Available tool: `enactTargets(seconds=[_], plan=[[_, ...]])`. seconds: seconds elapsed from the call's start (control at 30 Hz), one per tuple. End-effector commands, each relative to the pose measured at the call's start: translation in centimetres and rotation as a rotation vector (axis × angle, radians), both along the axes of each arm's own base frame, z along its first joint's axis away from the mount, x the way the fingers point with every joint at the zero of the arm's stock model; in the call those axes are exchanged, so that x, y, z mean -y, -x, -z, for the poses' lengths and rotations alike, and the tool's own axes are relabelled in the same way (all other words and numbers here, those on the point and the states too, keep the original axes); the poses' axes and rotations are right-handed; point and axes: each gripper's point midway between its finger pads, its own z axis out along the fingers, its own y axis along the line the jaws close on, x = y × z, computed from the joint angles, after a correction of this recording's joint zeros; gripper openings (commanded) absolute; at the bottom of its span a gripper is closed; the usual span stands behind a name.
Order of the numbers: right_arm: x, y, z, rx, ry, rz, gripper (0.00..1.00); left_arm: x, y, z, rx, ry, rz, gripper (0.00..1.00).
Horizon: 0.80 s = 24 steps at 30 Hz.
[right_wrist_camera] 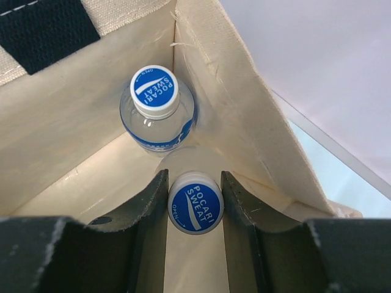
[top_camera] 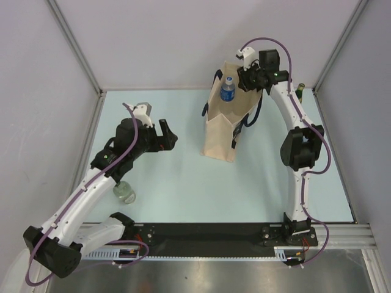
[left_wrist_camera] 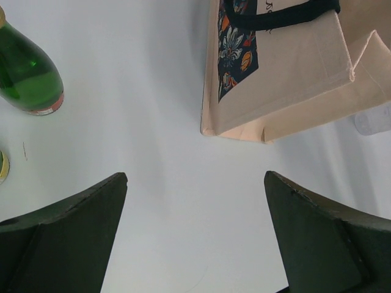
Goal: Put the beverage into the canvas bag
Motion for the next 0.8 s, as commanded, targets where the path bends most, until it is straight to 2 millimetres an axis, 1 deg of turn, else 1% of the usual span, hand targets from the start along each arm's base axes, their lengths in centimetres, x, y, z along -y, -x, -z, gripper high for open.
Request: enactTargets(seconds=[0.0, 0.1, 0.13, 0.2, 0.23, 0.27, 0.3, 0.37, 0.4, 0.47, 0.5, 0.57, 0.67, 0.7, 0.73, 0.77], plan=[[1.4, -2.9, -4.3, 0.216, 0.025, 0.026, 0.0, 0.4, -0.9, -1.8, 0.046, 0.021, 0.01, 1.0], [1.5, -3.3, -3.0, 0.215, 0.047, 0.02, 0.0, 0.5, -1.1, -1.8, 0.044, 0.019, 0.012, 1.0], [1.5, -3.4, -2.2, 0.202, 0.054, 0.018, 0.0, 0.5, -1.1, -1.8, 0.043, 0.02, 0.013, 1.0], [1.5, -3.3, -1.8, 0.193, 0.062, 0.011, 0.0, 0.5, -1.1, -1.8, 0.043, 0.02, 0.012, 1.0], [1.4, -3.1, -1.1, 0.175, 0.067, 0.004, 0.0, 0.4, -1.0, -1.7, 0.042, 0.02, 0.009, 1.0], [1.5, -2.9, -1.0, 0.174, 0.072, -0.005, 0.0, 0.4, -1.0, -1.8, 0.045, 0.023, 0.007, 1.0], [1.4, -2.7, -0.7, 0.169, 0.072, -0.012, 0.03, 0.4, -1.0, -1.8, 0.044, 0.022, 0.007, 1.0], [1.3, -2.3, -0.1, 0.15, 0.074, -0.024, 0.1, 0.3, -0.9, -2.2, 0.057, 0.026, 0.003, 1.0], [1.1, -2.1, 0.1, 0.143, 0.068, -0.036, 0.19, 0.3, -0.9, -2.3, 0.057, 0.026, 0.003, 1.0], [1.0, -1.6, 0.5, 0.122, 0.064, -0.049, 0.26, 0.2, -1.0, -2.5, 0.065, 0.024, 0.004, 1.0], [0.8, -1.4, 0.5, 0.118, 0.057, -0.059, 0.31, 0.2, -1.0, -2.7, 0.067, 0.023, 0.003, 1.0], [0.8, -1.1, 0.7, 0.105, 0.052, -0.061, 0.34, 0.2, -1.1, -2.9, 0.072, 0.02, 0.004, 1.0], [0.5, -0.6, 0.8, 0.088, 0.044, -0.083, 0.42, 0.2, -1.1, -3.2, 0.079, 0.02, 0.009, 1.0], [0.3, -0.3, 0.7, 0.085, 0.039, -0.094, 0.46, 0.3, -1.1, -3.2, 0.078, 0.022, 0.009, 1.0], [0.0, 0.1, 0.8, 0.074, 0.037, -0.106, 0.49, 0.3, -1.1, -3.3, 0.079, 0.023, 0.009, 1.0], [0.0, 0.3, 0.9, 0.066, 0.035, -0.111, 0.54, 0.3, -1.1, -3.4, 0.082, 0.023, 0.011, 1.0]])
